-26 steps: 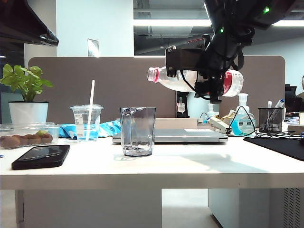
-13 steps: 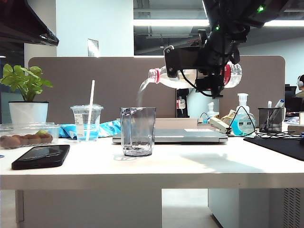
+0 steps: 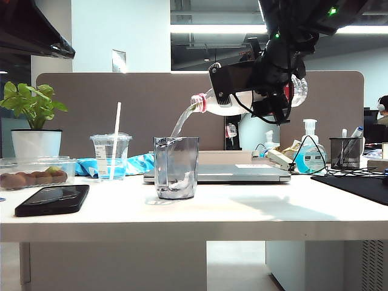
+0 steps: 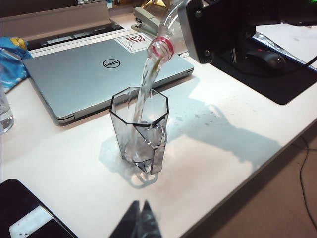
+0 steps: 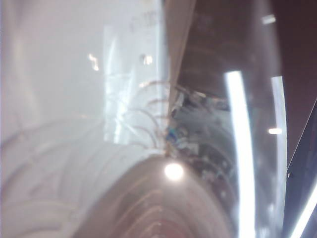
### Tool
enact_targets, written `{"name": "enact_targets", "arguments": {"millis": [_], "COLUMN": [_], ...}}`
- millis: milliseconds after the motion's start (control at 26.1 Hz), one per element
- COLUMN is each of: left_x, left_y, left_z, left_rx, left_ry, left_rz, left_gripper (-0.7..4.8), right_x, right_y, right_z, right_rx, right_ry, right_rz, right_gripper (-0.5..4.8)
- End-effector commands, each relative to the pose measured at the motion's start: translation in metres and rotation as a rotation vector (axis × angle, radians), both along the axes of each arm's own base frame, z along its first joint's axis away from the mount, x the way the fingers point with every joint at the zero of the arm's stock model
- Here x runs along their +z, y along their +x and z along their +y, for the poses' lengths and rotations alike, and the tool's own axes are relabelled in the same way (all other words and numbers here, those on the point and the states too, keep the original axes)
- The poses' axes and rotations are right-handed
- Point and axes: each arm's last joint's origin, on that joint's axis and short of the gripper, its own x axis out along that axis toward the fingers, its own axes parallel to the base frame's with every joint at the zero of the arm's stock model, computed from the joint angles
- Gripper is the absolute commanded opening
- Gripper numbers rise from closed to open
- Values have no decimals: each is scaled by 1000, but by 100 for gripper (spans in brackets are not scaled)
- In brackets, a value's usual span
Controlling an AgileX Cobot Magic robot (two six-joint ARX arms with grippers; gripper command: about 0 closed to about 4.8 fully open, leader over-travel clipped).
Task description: Pick up the mineral water bottle on the table and pour water into the mug until it's half full.
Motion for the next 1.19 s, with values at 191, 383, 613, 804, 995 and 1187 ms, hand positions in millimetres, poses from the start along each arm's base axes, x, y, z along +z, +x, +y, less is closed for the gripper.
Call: {"name": "enact_targets", "arguments": {"millis": [191,383,613,804,995,1187], "left_x": [2,2,1,0,1,0], "left_y": [0,0,0,-1,-1,-1], "left_z": [0,0,0,0,0,0], "left_rx": [-4,-4,-4,-4,-4,-5], "left_ry": [-4,-4,-2,2,2,2], "left_rz": [-10,-10,-4,5,4,4], "left_gripper": [-5,-5,-5,-5,-5,-5], "right_x": [12,12,12,12,12,12], "right_y": [1,1,1,1,1,1], "right_z": [1,1,1,1,1,1], "right_rx": [11,20,21,21,19,19], "right_ry": [-4,-40,-44,-43,-44,-44], "right_rz": [-67,-72,-72,-72,-73,-73], "right_gripper": [274,274,274,274,274,274]}}
